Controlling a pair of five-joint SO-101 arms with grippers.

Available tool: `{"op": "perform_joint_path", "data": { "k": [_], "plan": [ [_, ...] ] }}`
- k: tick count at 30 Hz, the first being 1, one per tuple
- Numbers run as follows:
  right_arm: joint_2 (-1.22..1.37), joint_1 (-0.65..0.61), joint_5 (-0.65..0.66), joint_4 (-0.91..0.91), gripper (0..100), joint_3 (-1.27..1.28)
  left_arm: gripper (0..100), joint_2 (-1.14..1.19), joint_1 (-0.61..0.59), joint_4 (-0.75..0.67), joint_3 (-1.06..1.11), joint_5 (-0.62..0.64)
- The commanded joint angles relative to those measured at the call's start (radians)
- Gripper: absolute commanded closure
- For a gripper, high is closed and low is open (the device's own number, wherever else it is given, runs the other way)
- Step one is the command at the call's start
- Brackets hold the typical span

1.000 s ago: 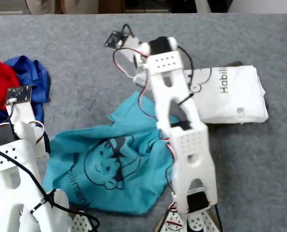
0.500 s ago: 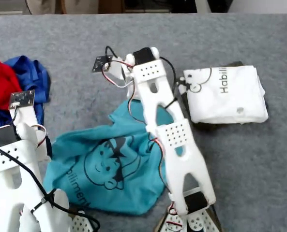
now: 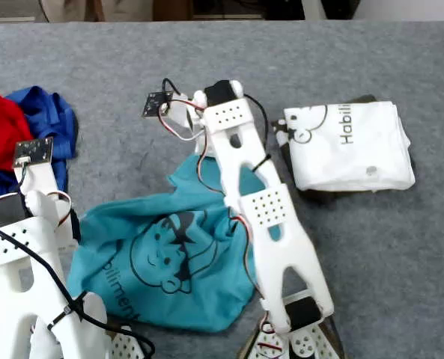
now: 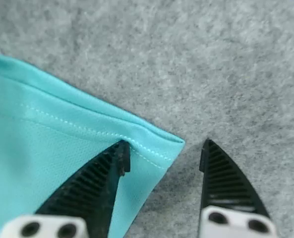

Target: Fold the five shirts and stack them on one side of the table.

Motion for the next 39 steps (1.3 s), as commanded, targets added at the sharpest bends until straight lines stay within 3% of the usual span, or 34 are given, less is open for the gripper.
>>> {"op": "perform_joint_path", "data": {
  "k": [1,3,8,18,24,27,32,39],
  "plan": [
    [-0.008,0.005,0.006,-0.021,76.4,-0.039,98,0.004,0.009,-0.011,-0.011,-0.003],
    [-0.008,0.005,0.006,-0.018,77.6,-0.039,98,0.004,0.009,-0.011,-0.011,-0.003],
    [-0.008,0.005,0.008,-0.021,93.9,-0.045,98,0.004,0.009,-0.011,-0.006,-0.003],
    [-0.016,0.002,-0.002,-0.023,99.2,-0.051,98,0.004,0.006,-0.009,-0.005,-0.003],
    [-0.059,0.007,-0.064,0.051,99.5,-0.271,98,0.004,0.002,-0.009,-0.028,-0.008],
    [-0.094,-0.001,-0.083,0.106,99.4,-0.357,98,0.004,0.008,0.058,-0.150,-0.003],
    [-0.260,0.016,-0.258,0.104,99.5,-0.348,98,0.005,0.008,0.184,-0.540,-0.005],
    [-0.667,0.058,-0.453,0.104,99.5,-0.337,98,0.005,0.008,0.242,-0.904,-0.006]
  ]
}}
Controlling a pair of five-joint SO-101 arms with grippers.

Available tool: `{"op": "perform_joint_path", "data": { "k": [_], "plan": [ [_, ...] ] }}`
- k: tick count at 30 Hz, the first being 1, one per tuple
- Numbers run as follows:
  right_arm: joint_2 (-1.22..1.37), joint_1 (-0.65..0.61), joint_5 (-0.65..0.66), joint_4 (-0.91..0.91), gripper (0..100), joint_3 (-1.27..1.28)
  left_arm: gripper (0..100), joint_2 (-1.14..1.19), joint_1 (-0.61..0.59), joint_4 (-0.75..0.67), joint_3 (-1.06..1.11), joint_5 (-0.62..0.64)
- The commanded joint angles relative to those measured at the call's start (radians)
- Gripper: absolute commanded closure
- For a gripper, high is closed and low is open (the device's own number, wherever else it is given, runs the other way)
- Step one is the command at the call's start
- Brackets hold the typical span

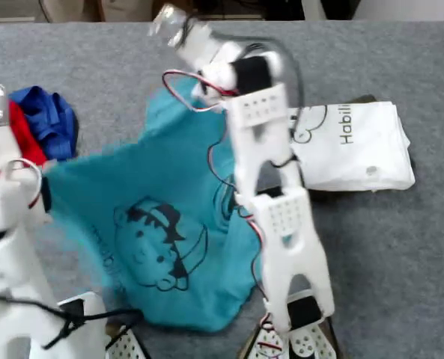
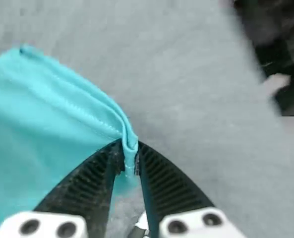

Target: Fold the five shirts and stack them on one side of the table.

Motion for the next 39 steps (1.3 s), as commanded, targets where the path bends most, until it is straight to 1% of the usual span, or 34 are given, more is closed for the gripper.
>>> {"op": "perform_joint_path", "data": {
  "k": [1,8,15,19,25,28,30,32,35,39],
  "plan": [
    [-0.292,0.027,-0.077,0.020,99.5,-0.039,98,-0.005,0.005,0.015,-0.184,-0.006],
    [-0.661,0.028,-0.084,0.020,99.5,-0.038,98,-0.005,-0.002,0.015,-0.402,-0.006],
    [-0.866,0.028,-0.078,0.018,99.6,-0.038,98,-0.007,-0.002,0.015,-0.629,-0.009],
    [-0.966,0.028,-0.077,0.017,99.6,-0.038,98,-0.070,-0.002,0.015,-0.697,-0.086],
    [-1.104,0.028,-0.075,0.014,99.5,-0.036,98,-0.300,-0.006,0.015,-0.690,-0.110],
    [-1.144,0.030,-0.074,0.002,99.5,-0.036,98,-0.378,-0.087,0.015,-0.640,-0.187],
    [-1.175,0.030,-0.041,-0.009,99.5,-0.038,98,-0.423,-0.167,0.015,-0.609,-0.218],
    [-1.204,0.030,-0.002,-0.009,99.5,-0.036,98,-0.467,-0.219,0.015,-0.582,-0.226],
    [-1.234,0.030,0.046,-0.009,99.5,0.005,98,-0.536,-0.227,0.015,-0.525,-0.221],
    [-1.274,0.028,0.112,-0.008,99.6,0.139,98,-0.661,-0.233,0.015,-0.400,-0.221]
  ]
}}
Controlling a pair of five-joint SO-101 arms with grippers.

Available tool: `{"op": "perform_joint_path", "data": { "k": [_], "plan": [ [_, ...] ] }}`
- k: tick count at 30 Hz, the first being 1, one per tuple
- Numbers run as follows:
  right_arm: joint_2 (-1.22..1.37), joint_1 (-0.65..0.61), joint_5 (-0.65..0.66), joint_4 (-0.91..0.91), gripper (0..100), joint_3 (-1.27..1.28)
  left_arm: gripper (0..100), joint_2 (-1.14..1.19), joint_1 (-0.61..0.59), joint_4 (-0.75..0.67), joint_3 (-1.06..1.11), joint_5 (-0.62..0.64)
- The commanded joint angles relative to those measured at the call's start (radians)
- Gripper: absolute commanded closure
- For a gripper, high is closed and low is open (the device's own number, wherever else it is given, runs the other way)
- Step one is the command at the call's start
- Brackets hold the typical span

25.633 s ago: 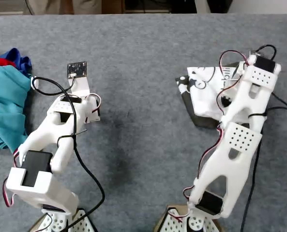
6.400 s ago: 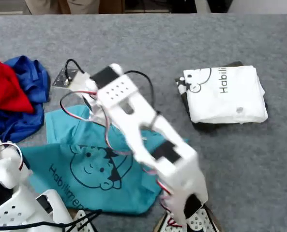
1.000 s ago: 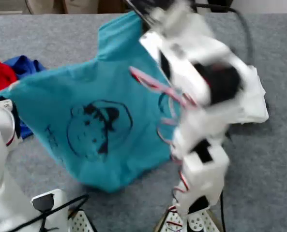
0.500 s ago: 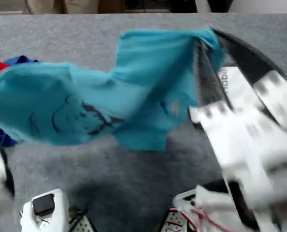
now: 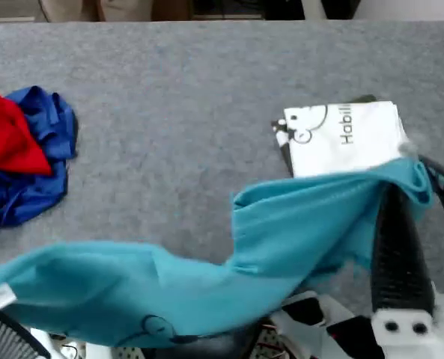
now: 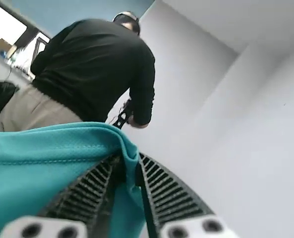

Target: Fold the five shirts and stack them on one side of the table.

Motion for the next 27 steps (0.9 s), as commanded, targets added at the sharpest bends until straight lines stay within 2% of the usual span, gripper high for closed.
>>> {"op": "perform_joint_path", "data": {
  "k": [1,9,14,17,27],
  "plan": [
    [-0.030,0.016,0.040,-0.018,99.6,0.117,98,-0.077,-0.015,0.009,0.115,-0.009],
    [-0.097,0.015,0.038,-0.173,99.6,0.312,98,-0.257,-0.023,0.009,0.328,-0.012],
    [-0.119,-0.002,0.040,-0.216,99.5,0.320,98,-0.302,-0.132,0.009,0.440,-0.032],
    [-0.147,-0.035,0.041,-0.229,99.5,0.328,98,-0.311,-0.186,0.009,0.446,-0.029],
    [-0.203,-0.036,0.104,-0.222,99.5,0.328,98,-0.312,-0.190,0.009,0.341,-0.008]
  ]
}}
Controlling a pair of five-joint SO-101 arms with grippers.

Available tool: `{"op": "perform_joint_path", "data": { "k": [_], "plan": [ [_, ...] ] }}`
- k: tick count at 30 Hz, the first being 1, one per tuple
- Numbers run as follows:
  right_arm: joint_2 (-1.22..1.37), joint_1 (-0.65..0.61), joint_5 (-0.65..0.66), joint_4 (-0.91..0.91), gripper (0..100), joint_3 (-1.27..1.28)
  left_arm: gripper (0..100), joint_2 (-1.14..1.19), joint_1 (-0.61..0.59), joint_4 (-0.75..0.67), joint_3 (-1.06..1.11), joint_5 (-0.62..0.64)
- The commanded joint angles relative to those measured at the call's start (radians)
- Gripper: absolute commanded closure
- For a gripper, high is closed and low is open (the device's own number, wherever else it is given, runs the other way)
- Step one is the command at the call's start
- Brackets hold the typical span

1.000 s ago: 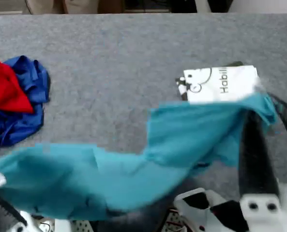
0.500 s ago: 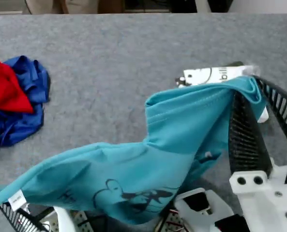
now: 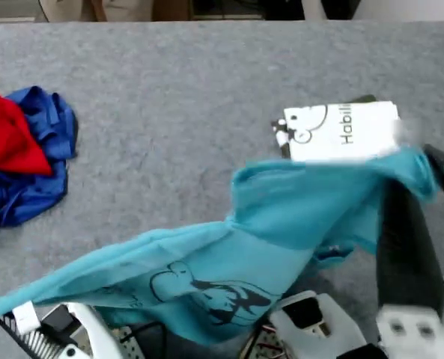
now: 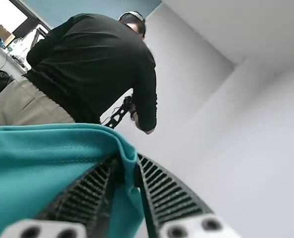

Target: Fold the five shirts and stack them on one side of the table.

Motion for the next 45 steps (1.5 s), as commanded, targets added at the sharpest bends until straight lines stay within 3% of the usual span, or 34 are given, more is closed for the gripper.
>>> {"op": "perform_joint_path", "data": {
  "k": [1,10,17,24,28,33,37,40,45],
  "plan": [
    [-0.016,-0.010,0.011,-0.021,99.5,0.005,98,0.007,-0.008,0.009,-0.034,0.023],
    [-0.015,-0.013,0.015,0.002,99.5,0.070,98,0.007,-0.006,0.009,-0.052,0.023],
    [-0.015,-0.013,0.058,0.011,99.5,0.305,98,0.016,0.000,-0.002,0.210,0.023],
    [-0.016,-0.010,0.072,-0.190,99.6,0.687,98,0.008,0.003,-0.411,0.736,0.023],
    [-0.016,-0.010,0.066,-0.387,99.6,0.935,98,0.008,0.129,-0.629,0.970,0.018],
    [-0.015,-0.013,0.025,-0.694,99.7,1.211,98,0.016,0.315,-0.792,1.152,0.017],
    [-0.002,-0.015,0.008,-0.876,99.7,1.360,98,0.016,0.367,-1.014,1.333,0.018],
    [0.054,-0.013,0.012,-0.944,99.7,1.417,98,0.016,0.365,-1.175,1.432,0.017],
    [0.200,-0.010,0.008,-0.957,99.7,1.394,98,0.018,0.376,-1.304,1.458,0.015]
  ]
}}
